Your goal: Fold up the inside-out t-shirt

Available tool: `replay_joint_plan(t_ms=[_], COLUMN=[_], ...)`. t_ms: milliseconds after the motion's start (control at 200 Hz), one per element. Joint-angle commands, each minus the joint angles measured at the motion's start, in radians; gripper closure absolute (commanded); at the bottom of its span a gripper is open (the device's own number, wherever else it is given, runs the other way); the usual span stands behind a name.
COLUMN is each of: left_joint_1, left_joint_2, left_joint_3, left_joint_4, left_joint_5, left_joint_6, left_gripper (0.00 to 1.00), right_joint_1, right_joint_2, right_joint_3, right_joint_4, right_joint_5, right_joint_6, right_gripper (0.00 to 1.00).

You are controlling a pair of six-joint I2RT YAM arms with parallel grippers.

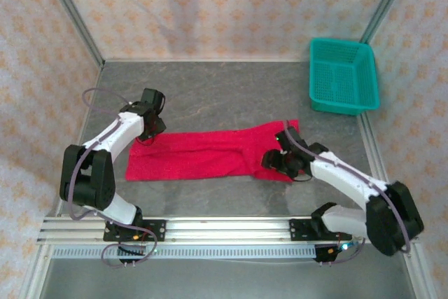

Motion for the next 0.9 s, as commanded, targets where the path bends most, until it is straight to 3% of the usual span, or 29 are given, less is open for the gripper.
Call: replay_joint_plan(t_ms=[0, 245, 360, 410, 600, 896], left_joint_1=[0.007, 0.056, 0.092, 0.12, 0.246, 0.37], left_joint_2=[0.005, -0.053, -0.068, -0.077, -0.104, -0.087], left_joint_3=[0.025, -0.019, -0.044, -0.066, -0.16, -0.235], left_joint_4=[-0.047, -0.02, -0.022, -0.017, 0.036, 0.114], left_joint_5=[0.002, 0.129, 0.173, 0.189, 0.308, 0.365], left_joint_6=[0.017, 0.011, 0.011, 0.011, -0.01, -0.029], left_gripper=[0.6, 0.59, 0.6, 0.6, 0.59, 0.52], right_joint_1=[-0.011, -0.099, -0.177, -0.222, -0.311, -0.391], right_joint_2=[-0.053, -0.017, 0.039, 0.085, 0.239, 0.45], right_joint_3=[-0.001, 0.133, 0.191, 0.203, 0.255, 0.392], right_joint_4=[-0.053, -0.127, -0.162, -0.148, -0.071, 0.008], right_joint_5=[0.068, 0.173, 0.197, 0.179, 0.139, 0.117], right_joint_6=[0.03, 0.045, 0.002, -0.022, -0.088, -0.159], right_gripper=[0.35, 0.38, 0.56, 0.6, 0.56, 0.5])
